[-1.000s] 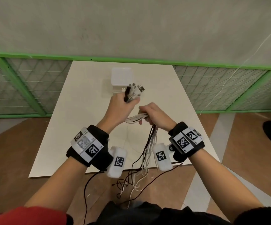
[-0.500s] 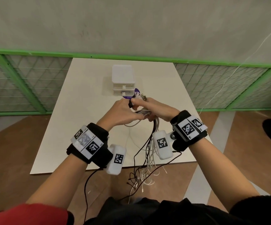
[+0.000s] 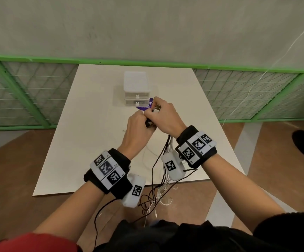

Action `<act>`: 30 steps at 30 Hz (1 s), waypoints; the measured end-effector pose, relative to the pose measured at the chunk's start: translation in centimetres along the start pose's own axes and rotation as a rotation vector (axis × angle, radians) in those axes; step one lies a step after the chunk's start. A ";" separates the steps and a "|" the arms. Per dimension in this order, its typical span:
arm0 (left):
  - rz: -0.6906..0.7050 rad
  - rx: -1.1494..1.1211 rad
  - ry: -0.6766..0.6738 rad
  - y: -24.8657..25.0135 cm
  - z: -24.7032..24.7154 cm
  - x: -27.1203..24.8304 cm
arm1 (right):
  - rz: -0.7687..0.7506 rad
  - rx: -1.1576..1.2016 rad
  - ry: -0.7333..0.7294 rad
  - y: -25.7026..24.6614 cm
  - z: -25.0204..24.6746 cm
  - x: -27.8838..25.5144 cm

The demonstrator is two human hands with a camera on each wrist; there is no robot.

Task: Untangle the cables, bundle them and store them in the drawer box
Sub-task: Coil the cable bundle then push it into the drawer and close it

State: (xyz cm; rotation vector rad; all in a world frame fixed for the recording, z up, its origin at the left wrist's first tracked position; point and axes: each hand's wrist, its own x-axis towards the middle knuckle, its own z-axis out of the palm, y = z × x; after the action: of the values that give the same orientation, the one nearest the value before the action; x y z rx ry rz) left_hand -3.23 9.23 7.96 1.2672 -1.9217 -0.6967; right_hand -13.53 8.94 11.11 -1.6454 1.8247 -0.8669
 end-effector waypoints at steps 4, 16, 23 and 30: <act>-0.034 -0.101 0.157 0.1 0.3 -0.1 | -0.029 -0.054 0.018 -0.3 0.0 0.1; 0.056 0.132 0.059 -0.2 0.1 0.5 | 0.010 -0.054 -0.005 0.1 0.1 0.5; -0.142 -0.099 -0.200 1.8 -0.5 0.6 | -0.043 -0.066 -0.093 -0.9 -1.3 0.6; -0.255 -0.140 -0.254 1.4 -1.9 1.6 | -0.132 0.193 -0.226 0.4 -2.3 -0.4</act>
State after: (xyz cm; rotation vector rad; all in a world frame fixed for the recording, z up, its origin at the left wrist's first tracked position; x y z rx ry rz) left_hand -2.90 8.15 10.63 1.4024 -1.8859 -1.1510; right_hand -15.50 9.61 12.31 -1.6795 1.4486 -0.8453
